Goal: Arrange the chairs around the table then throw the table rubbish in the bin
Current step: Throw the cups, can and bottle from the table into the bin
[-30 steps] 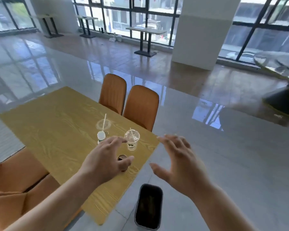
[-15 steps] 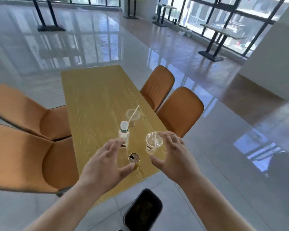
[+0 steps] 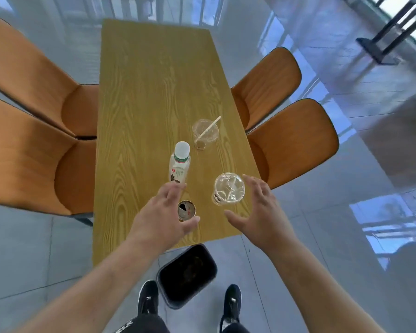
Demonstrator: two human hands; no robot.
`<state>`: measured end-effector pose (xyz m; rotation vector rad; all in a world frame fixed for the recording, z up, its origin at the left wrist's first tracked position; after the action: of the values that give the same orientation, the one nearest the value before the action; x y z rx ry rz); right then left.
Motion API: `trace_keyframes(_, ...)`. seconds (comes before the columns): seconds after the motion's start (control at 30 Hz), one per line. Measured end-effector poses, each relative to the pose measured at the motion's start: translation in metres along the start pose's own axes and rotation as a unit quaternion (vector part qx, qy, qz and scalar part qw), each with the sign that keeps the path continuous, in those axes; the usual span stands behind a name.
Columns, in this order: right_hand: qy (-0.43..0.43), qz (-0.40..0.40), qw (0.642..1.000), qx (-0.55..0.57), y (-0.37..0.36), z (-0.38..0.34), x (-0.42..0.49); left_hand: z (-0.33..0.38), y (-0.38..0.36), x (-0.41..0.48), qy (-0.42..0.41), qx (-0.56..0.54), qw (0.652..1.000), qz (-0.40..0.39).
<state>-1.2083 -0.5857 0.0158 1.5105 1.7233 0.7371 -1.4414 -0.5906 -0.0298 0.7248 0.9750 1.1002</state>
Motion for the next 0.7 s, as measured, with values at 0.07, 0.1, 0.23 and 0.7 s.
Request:
trace_keyframes(0.07,0.011,-0.020,1.000,-0.004,-0.009,0.021,0.021,-0.002,-0.018,0.006,0.038,0.006,0.999,-0.008)
trace_keyframes(0.1,0.014,-0.029,0.999,-0.002,-0.013,0.032,0.033,-0.004,-0.026,0.008,0.059,0.011,0.998,-0.009)
trace_keyframes(0.23,0.016,-0.100,0.995,0.014,-0.036,0.077,0.078,-0.014,-0.060,0.014,0.165,0.058,0.984,-0.015)
trace_keyframes(0.7,0.106,-0.205,0.972,0.039,-0.078,0.091,0.077,-0.006,-0.125,-0.011,0.243,0.022,0.970,0.025)
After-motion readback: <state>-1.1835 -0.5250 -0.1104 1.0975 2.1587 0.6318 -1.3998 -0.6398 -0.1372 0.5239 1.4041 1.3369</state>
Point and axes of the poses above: each hand's wrist, its own x-axis towards the middle knuckle, its own y-axis out of the back of the hand, z = x × y, the point moved 10 cm from there along x, towards the middle knuckle, and after that the axes turned 8 degrees about x, right-handed, at the moved point
